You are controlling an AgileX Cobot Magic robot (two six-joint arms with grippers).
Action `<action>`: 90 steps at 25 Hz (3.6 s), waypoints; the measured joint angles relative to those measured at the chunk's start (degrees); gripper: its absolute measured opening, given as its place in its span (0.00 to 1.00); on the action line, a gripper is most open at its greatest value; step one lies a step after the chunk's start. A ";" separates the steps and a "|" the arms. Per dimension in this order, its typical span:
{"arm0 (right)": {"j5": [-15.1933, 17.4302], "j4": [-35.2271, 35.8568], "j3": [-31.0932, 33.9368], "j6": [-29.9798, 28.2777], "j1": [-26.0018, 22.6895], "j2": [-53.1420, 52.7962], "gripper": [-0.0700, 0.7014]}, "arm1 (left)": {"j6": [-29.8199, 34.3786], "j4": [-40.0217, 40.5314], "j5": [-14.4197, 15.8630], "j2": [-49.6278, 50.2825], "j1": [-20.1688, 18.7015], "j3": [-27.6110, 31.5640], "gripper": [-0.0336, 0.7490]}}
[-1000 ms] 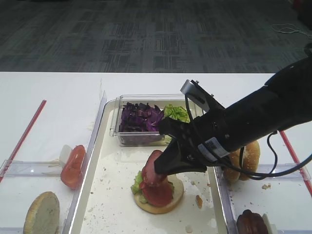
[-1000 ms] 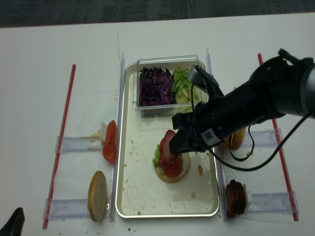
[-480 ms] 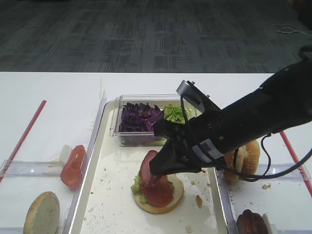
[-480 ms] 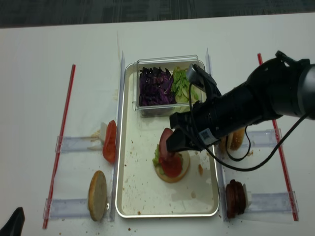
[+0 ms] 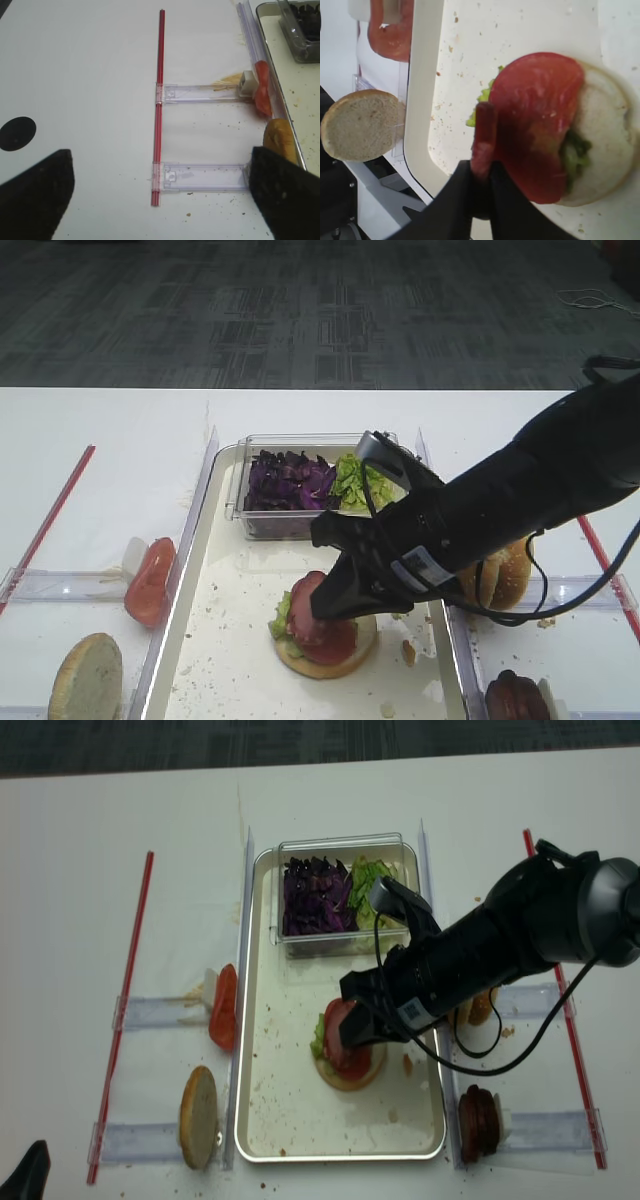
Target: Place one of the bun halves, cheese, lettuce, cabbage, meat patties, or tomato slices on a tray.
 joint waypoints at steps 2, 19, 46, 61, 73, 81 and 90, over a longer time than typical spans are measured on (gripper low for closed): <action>0.00 -0.60 0.00 0.00 0.00 0.00 0.25 | 0.00 0.00 0.00 0.00 0.00 0.00 0.92; -0.48 -2.06 0.00 -0.21 0.00 0.00 0.86 | 0.00 0.00 0.00 0.00 0.00 0.00 0.92; -1.00 -34.28 0.00 21.14 0.00 -18.77 0.82 | 0.00 0.00 0.00 0.00 0.00 0.00 0.92; 0.06 -56.73 0.00 35.79 0.00 -18.77 0.82 | 0.00 0.00 0.00 0.00 0.00 0.00 0.92; 2.97 -61.03 0.00 40.17 -9.34 -18.86 0.82 | 0.00 0.00 0.00 0.00 0.00 0.00 0.92; 6.76 -64.43 0.00 37.96 -25.18 -18.99 0.81 | 0.00 0.00 0.00 0.00 0.00 0.00 0.92; 9.85 -67.18 0.00 37.60 -29.00 -19.04 0.81 | 0.00 0.00 0.00 0.00 0.00 0.00 0.92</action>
